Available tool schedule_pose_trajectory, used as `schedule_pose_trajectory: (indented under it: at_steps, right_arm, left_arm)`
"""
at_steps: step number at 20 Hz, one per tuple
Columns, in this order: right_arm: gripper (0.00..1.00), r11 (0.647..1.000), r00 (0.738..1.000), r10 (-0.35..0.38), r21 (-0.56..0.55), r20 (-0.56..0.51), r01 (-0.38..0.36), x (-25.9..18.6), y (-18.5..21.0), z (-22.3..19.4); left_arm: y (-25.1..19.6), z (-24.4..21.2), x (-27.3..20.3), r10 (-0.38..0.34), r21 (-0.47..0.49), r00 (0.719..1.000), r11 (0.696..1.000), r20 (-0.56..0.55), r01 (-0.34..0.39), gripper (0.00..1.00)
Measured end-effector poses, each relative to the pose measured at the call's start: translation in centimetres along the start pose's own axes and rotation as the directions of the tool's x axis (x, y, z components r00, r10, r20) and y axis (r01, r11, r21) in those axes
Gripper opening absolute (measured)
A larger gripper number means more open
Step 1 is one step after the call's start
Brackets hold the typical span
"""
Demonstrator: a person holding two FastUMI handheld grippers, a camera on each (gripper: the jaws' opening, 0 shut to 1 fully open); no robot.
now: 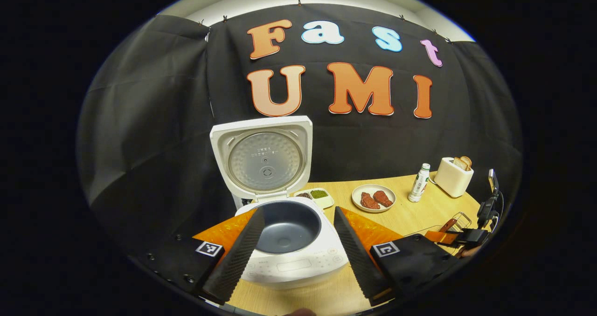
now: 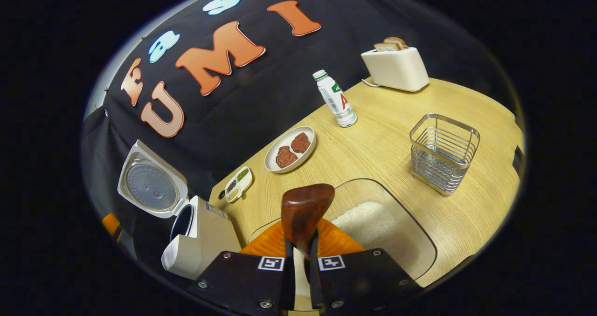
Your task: Close the left gripper, press the button to open the rice cooker; take a wooden spoon from the chopstick holder with the right hand, scoop a spoonful of rice and pour it into the rice cooker, then put the wooden spoon back into the chopstick holder.
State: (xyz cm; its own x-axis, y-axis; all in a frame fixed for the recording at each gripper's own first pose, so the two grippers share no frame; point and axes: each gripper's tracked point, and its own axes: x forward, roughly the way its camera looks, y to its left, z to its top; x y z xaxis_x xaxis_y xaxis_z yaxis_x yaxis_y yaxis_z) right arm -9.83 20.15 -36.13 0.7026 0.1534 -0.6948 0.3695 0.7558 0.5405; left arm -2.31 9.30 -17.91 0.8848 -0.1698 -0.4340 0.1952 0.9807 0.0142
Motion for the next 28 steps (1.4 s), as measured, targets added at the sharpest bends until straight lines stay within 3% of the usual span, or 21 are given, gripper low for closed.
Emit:
schedule_pose_trajectory:
  at_steps: [3,9,14,18,22,28]
  right_arm:
    - [0.12,0.999,1.0,0.024,0.03,-0.013,-0.023,0.0,0.2,0.0]
    - [0.12,0.973,0.99,0.126,0.204,-0.065,-0.111,-0.1,1.0,-0.6]
    - [0.12,0.92,0.978,0.198,0.357,-0.069,-0.161,-0.3,-0.6,0.2]
    - [0.12,0.895,0.972,0.231,0.402,-0.044,-0.195,-0.9,-1.5,2.2]
    - [0.12,0.852,0.964,0.267,0.469,-0.004,-0.234,-1.6,-2.0,5.2]
    - [0.12,0.756,0.952,0.302,0.595,0.055,-0.274,-2.6,-3.6,9.2]
  left_arm:
    - [0.2,0.0,0.0,0.0,0.0,1.0,1.0,0.0,0.0,1.0]
    - [-0.6,0.3,0.0,-0.006,-0.001,1.0,1.0,0.006,0.006,1.0]
    - [-1.3,0.6,-0.2,-0.002,0.0,1.0,1.0,0.01,0.002,1.0]
    - [-2.0,0.7,-0.1,0.005,-0.009,1.0,1.0,0.009,-0.005,1.0]
    - [-3.4,1.0,0.2,0.005,-0.025,1.0,1.0,0.013,-0.004,1.0]
    - [-5.1,1.9,0.4,0.014,-0.057,0.999,0.998,0.039,-0.012,1.0]
